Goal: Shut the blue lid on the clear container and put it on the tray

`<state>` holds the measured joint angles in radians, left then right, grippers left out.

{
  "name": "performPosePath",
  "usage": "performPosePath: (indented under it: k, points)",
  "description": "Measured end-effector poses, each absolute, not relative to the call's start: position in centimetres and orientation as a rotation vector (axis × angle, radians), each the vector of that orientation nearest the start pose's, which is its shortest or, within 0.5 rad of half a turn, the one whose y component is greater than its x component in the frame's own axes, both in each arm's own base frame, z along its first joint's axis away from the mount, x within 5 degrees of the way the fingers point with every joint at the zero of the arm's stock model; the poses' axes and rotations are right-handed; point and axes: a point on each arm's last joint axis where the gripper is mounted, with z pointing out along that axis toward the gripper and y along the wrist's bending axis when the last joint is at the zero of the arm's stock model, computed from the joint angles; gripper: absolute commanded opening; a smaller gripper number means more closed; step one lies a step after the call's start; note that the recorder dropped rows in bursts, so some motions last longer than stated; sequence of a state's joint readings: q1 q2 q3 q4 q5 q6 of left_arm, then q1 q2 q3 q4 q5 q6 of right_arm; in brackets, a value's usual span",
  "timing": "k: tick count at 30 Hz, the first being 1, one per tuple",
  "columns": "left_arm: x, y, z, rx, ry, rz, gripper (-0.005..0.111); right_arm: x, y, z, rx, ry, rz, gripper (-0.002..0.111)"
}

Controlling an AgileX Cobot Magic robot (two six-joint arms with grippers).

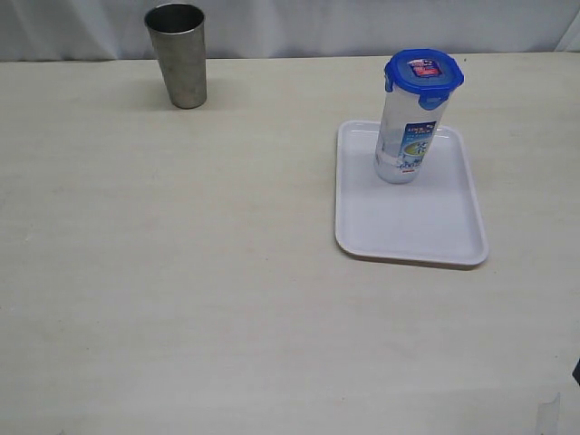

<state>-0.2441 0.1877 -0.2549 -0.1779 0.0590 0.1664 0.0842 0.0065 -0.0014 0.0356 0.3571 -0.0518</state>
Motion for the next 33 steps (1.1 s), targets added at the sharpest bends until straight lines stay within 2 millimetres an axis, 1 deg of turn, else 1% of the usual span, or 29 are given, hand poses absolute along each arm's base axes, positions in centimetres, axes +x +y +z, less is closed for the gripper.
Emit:
performPosePath:
  k: [6, 9, 10, 11, 17, 25, 33]
  points:
    - [4.9, -0.7, 26.8, 0.082, 1.386, -0.116, 0.098, 5.3, 0.6, 18.1, -0.103, 1.843, 0.057, 0.004]
    - [4.7, -0.5, 25.9, 0.068, 1.372, -0.101, 0.098, 5.3, 0.6, 18.1, -0.103, 1.843, 0.057, 0.004]
    - [4.8, -0.5, 25.1, 0.068, 1.388, -0.100, 0.098, 5.3, 0.6, 18.1, -0.103, 1.843, 0.057, 0.004]
    - [4.9, -0.6, 24.9, 0.069, 1.395, -0.100, 0.098, 5.3, 0.6, 18.1, -0.103, 1.843, 0.057, 0.004]
    - [5.5, -0.6, 21.8, 0.029, 1.472, -0.138, 0.098, 5.3, 0.6, 18.1, -0.103, 1.843, 0.057, 0.004]
    - [5.6, -0.6, 20.8, 0.035, 1.550, -0.131, 0.098, 5.3, 0.6, 18.1, -0.103, 1.843, 0.057, 0.004]
    - [5.4, -0.6, 18.8, 0.064, 1.774, -0.105, 0.098, 5.3, 0.6, 18.1, -0.103, 1.843, 0.057, 0.004]
